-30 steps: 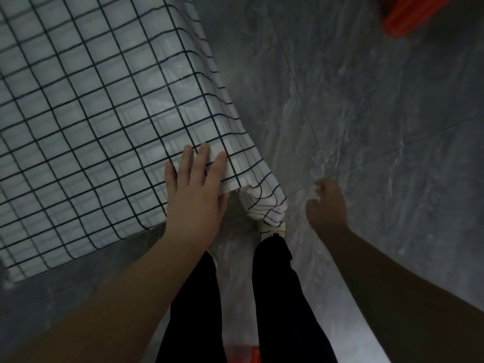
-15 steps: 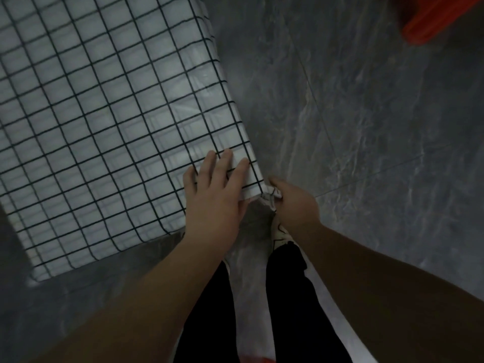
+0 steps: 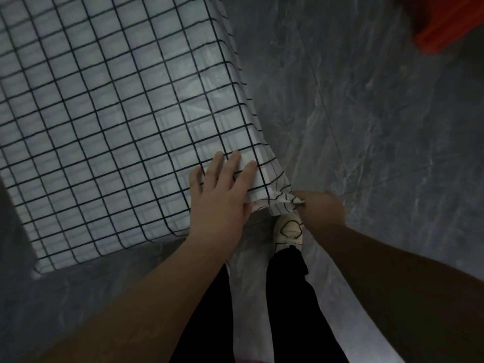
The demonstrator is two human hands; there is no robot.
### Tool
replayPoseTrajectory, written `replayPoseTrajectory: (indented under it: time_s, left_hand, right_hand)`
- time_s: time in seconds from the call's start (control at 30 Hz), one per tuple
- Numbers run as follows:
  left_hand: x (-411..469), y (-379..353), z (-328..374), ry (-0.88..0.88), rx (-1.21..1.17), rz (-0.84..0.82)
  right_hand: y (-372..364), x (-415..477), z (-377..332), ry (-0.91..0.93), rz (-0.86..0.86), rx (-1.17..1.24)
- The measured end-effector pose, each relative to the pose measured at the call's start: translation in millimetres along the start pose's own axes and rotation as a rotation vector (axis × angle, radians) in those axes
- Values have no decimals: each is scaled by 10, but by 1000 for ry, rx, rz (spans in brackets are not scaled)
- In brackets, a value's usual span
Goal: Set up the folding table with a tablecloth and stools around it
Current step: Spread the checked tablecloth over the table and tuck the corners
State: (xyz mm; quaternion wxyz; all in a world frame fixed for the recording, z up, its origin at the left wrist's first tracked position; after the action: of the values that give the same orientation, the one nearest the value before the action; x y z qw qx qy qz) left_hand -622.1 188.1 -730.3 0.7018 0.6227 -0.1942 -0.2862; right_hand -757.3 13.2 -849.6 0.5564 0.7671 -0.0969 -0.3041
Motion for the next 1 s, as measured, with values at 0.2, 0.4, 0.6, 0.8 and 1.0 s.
replayPoseTrajectory:
  time_s: [0.2, 0.4, 0.6, 0.8, 1.0]
  left_hand:
    - [33, 45, 51, 55, -29, -5]
    - [59, 88, 87, 78, -34, -40]
    - [80, 64, 48, 78, -64, -55]
    - [93, 118, 96, 114, -156, -118]
    - [-76, 465, -103, 144, -234, -92]
  right_hand:
    - [86, -114, -270, -130, -54, 228]
    - [665, -202, -806, 50, 68, 588]
    - [721, -84, -929, -72, -64, 531]
    - [964, -60, -1084, -36, -70, 538]
    - [1457, -157, -1561, 241, 85, 305]
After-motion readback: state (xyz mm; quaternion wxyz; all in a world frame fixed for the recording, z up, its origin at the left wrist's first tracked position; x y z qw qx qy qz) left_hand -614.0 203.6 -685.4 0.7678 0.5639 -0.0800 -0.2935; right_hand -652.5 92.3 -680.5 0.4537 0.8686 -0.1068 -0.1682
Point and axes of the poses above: each hand's wrist, its own x-axis towards the middle knuckle, its own y-axis out of the back of the hand, z = x × y, the point moved 3 cm from there along x, towards the middle knuckle, and after that the axes turned 15 degrees about z, right-handed, at the moved point
